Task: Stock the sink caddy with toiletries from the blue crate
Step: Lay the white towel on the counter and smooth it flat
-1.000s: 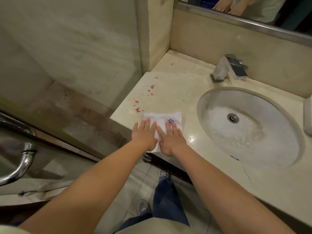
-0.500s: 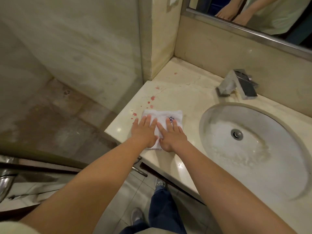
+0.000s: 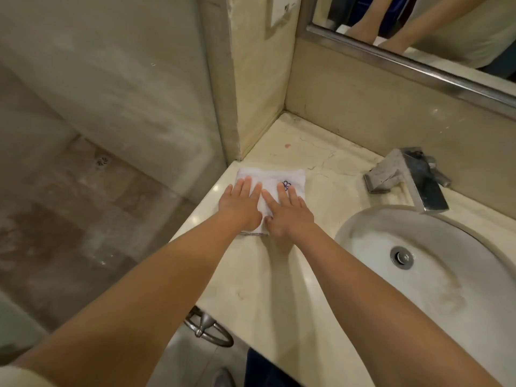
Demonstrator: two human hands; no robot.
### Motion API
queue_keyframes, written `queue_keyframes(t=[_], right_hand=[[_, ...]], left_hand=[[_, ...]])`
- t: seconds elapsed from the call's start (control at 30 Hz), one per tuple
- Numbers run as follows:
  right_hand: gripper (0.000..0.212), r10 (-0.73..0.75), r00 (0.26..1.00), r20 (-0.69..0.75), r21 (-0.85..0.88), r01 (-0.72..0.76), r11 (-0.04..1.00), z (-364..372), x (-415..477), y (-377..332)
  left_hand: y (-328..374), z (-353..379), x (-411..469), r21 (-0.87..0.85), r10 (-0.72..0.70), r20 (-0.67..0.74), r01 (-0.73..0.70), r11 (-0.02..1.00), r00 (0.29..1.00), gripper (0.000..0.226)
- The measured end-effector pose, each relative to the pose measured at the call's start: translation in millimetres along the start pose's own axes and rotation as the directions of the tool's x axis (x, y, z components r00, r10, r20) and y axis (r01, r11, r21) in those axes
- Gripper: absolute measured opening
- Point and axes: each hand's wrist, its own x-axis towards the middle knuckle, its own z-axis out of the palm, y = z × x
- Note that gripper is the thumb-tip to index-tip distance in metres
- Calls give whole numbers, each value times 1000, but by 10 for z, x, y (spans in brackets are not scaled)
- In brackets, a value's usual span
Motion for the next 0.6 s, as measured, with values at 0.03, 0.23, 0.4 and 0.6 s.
queue_keyframes(t=[0.03, 0.23, 0.4, 0.6], right_hand=[[65, 4, 1000, -7, 9, -4, 1000, -41, 46, 25], [65, 57, 998, -25, 57, -55, 997, -264, 304, 164], [66, 86, 996, -14, 85, -85, 993, -416, 498, 276], [67, 91, 996, -20, 92, -88, 992, -621, 754, 499]], left_hand=[[3, -52, 67, 7, 5, -2, -5, 1000, 1000, 70], [28, -335, 457, 57, 51, 3, -51, 997, 999, 72], [78, -530, 697, 78, 74, 2, -74, 994, 997, 73], [181, -752, 977, 83, 73, -10, -72, 994, 997, 74]])
